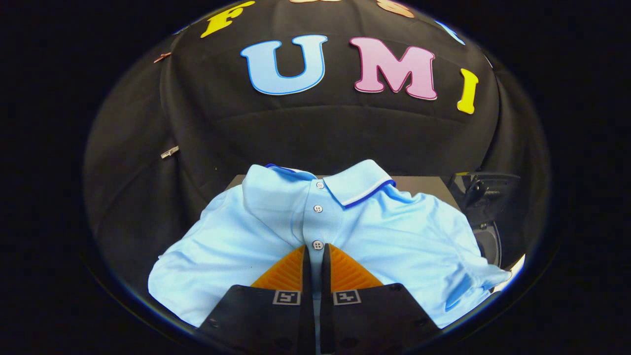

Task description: Put the clothes into the washing machine and then close the washing machine lid.

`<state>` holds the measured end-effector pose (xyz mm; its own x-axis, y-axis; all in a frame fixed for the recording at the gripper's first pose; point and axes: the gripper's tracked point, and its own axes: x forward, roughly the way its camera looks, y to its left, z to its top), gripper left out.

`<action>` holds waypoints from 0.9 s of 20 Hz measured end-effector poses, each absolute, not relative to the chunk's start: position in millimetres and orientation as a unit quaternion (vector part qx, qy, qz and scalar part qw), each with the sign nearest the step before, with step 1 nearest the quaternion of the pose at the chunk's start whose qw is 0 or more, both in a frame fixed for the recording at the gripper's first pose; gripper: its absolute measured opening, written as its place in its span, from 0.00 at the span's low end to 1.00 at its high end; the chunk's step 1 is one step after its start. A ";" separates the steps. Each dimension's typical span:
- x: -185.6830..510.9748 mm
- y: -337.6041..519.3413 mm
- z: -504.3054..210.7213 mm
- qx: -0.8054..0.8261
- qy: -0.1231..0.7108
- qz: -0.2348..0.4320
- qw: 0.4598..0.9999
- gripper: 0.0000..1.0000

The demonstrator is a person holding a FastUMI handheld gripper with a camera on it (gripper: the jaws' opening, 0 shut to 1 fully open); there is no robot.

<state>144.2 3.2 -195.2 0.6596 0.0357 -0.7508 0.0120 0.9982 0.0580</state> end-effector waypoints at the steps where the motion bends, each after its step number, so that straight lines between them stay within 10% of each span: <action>1: 145.2 2.4 -194.2 0.021 0.411 0.008 0.912 0.09; 18: 122.7 -112.0 -114.4 0.100 0.392 0.144 0.903 0.09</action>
<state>122.7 -112.0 -114.4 0.6507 0.3382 -0.6799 -0.1814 0.9386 0.2933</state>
